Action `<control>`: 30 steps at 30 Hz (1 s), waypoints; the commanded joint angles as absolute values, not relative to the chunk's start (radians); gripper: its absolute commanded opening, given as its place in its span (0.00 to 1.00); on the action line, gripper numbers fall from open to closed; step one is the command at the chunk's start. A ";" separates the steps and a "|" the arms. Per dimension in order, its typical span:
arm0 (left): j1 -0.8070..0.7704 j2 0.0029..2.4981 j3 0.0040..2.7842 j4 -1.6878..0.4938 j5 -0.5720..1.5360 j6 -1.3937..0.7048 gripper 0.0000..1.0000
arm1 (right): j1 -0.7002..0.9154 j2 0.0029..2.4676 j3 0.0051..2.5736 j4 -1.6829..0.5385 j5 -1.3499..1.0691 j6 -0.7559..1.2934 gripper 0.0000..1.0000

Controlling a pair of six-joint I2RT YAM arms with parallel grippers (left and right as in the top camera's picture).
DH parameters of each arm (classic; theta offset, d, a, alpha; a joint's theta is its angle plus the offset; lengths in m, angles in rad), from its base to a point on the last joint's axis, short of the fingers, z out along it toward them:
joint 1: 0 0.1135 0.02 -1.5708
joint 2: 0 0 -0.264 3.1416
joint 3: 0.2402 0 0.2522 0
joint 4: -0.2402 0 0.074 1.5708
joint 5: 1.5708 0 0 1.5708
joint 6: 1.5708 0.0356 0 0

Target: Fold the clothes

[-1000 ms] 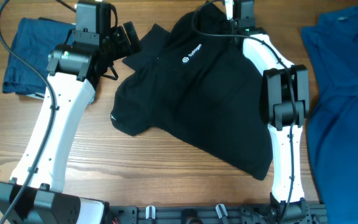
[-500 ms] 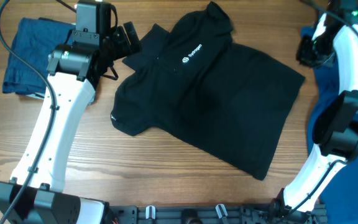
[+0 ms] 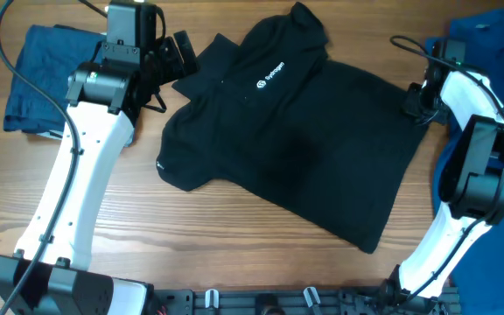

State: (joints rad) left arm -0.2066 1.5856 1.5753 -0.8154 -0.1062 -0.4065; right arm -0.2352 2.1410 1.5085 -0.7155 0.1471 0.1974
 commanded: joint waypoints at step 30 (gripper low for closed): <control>-0.337 2.276 1.571 -0.270 -0.118 -0.207 0.04 | -0.282 1.781 1.707 -0.873 0.069 0.210 1.00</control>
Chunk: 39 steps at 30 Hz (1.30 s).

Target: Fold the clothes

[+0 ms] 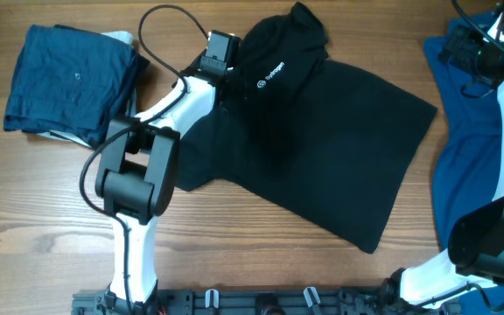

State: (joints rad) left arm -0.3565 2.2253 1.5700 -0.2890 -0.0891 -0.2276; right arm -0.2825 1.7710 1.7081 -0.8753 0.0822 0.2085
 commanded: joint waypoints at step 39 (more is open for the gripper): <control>-0.159 1.454 1.396 -1.291 -0.102 -0.479 1.00 | -0.012 1.780 1.383 -1.256 -0.205 0.406 0.59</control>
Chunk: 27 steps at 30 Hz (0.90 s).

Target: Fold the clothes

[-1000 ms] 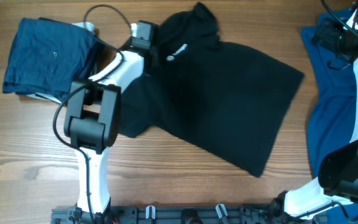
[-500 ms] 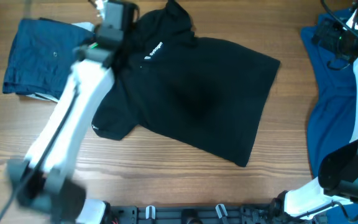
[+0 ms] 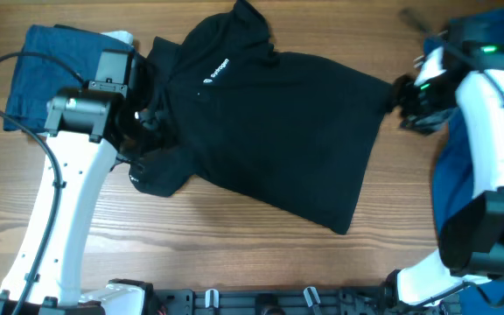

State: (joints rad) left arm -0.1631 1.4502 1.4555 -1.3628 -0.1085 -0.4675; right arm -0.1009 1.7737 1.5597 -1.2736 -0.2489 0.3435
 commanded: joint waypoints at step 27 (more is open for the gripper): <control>-0.070 1.618 1.298 -1.167 -0.056 -0.449 1.00 | 0.365 1.780 0.875 -1.036 -0.115 0.910 0.78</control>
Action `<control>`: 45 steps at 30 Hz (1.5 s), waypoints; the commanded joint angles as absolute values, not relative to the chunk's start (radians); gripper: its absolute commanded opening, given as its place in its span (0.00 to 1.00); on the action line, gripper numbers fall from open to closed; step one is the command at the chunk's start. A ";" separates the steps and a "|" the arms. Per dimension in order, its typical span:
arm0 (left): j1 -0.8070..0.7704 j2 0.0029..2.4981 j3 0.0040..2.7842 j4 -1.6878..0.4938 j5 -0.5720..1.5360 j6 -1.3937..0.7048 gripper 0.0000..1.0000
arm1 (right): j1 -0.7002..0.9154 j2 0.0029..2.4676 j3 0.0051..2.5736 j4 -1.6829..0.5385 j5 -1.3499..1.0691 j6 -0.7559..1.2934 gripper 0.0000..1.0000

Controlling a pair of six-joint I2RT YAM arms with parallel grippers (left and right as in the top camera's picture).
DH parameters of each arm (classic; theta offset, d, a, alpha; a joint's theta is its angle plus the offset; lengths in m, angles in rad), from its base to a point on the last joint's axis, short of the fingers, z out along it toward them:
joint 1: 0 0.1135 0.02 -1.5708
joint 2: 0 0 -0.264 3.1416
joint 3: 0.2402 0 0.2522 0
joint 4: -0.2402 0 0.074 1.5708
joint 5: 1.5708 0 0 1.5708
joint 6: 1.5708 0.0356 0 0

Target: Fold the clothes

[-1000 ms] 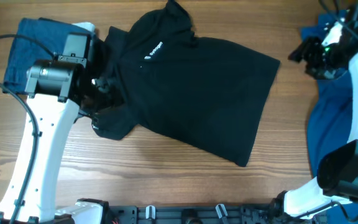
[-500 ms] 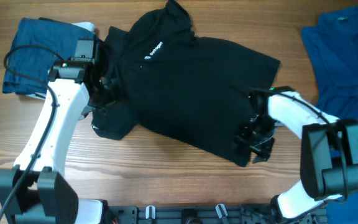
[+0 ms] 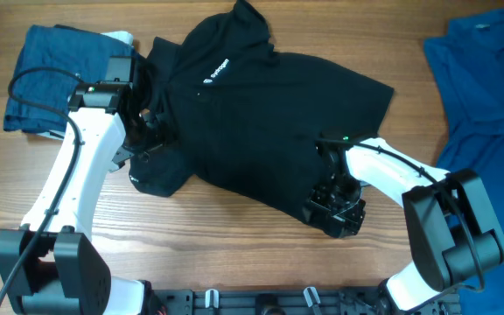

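A black polo shirt [image 3: 278,122] with a small white chest logo lies spread on the wooden table [image 3: 234,249], collar toward the far edge. My left gripper [image 3: 145,121] sits at the shirt's left side, by the bunched left sleeve; its fingers merge with the dark cloth. My right gripper [image 3: 332,208] is down on the shirt's near hem corner. It is black against black fabric, so how its jaws stand cannot be read.
A folded dark blue garment [image 3: 64,74] lies at the far left, just behind the left arm. A heap of blue clothing [image 3: 488,105] covers the right edge of the table. A rail with black mounts runs along the near edge.
My right gripper was at the shirt's far right corner and is now at the near hem corner. The left arm shifted slightly by the sleeve. The shirt lies as before.
The shirt first lay further right, with the left gripper by its far sleeve and the right gripper at its right corner. Then the left gripper was at the collar and the right arm was drawn back. Later the shirt lay further left, a gripper at each side.
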State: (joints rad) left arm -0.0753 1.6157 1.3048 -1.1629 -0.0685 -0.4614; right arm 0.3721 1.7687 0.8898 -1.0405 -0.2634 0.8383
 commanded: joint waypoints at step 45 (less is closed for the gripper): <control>-0.070 1.618 1.298 -1.159 -0.045 -0.457 1.00 | 0.107 1.319 0.530 -0.722 -0.225 0.717 0.59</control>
